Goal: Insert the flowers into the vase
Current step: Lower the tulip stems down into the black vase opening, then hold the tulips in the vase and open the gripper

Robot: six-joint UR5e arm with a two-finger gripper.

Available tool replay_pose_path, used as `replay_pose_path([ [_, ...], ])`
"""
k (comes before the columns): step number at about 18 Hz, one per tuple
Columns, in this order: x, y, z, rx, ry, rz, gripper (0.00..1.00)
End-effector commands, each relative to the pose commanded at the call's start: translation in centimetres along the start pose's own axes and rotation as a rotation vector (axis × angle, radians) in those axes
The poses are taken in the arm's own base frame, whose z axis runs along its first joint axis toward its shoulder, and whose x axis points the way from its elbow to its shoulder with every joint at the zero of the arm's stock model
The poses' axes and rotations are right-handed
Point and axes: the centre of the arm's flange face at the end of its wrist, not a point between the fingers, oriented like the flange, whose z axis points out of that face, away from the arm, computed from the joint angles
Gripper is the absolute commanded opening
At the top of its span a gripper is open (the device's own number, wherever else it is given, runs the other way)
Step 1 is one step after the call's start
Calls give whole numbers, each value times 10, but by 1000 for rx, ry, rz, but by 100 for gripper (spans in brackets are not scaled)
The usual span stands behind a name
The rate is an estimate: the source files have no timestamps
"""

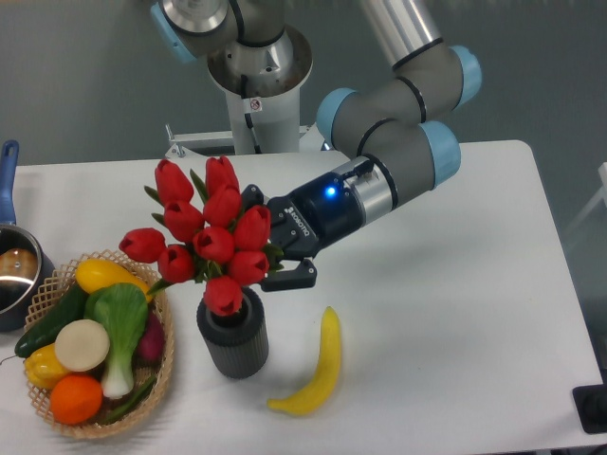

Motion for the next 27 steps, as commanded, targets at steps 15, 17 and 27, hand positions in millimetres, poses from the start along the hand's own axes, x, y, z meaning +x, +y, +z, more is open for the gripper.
replay_pose_path([
  [15, 9, 52, -3, -3, -7, 16, 39],
  [17, 9, 58, -3, -5, -7, 9, 39],
  [27, 14, 76, -5, -50, -18, -20, 39],
])
